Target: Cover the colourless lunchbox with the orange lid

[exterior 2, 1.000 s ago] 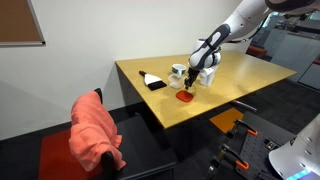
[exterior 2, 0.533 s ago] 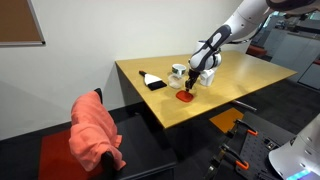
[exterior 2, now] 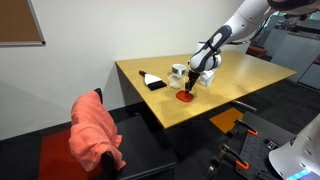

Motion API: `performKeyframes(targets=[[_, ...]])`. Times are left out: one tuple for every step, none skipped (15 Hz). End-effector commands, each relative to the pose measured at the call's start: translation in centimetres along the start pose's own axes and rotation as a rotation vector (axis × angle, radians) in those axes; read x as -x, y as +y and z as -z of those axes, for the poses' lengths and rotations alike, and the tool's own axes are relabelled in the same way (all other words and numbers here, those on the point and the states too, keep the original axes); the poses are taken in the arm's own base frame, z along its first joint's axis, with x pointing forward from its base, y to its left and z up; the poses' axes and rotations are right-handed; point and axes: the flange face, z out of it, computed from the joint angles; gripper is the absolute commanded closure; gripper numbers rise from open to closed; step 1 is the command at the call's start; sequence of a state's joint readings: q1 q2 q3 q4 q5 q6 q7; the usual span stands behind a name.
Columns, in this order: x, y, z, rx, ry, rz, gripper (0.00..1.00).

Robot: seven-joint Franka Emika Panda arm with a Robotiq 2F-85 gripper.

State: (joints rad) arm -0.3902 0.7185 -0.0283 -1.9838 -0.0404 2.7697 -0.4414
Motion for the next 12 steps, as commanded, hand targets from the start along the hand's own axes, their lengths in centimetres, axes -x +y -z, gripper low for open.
performKeyframes(targets=[[0.3,0.1,0.6,0.001,-0.008,-0.005,0.58],[0.2,0.2,0.5,0.003,-0.010,-0.009,0.58],[0.2,0.3,0.5,0.002,-0.011,-0.011,0.59],[0.2,0.4,0.4,0.002,-0.014,-0.013,0.60],[0.2,0.5,0.3,0.005,-0.017,-0.016,0.59],[0.2,0.6,0.2,0.004,-0.018,-0.016,0.59],[0.2,0.6,0.1,0.006,-0.021,-0.019,0.59],[0.2,0.7,-0.1,0.006,-0.025,-0.021,0.59],[0.2,0.8,-0.2,0.004,-0.027,-0.022,0.59],[0.3,0.8,-0.3,0.004,-0.031,-0.022,0.59],[0.3,0.8,-0.5,0.003,-0.034,-0.022,0.60],[0.3,0.7,-0.6,0.002,-0.036,-0.023,0.60]])
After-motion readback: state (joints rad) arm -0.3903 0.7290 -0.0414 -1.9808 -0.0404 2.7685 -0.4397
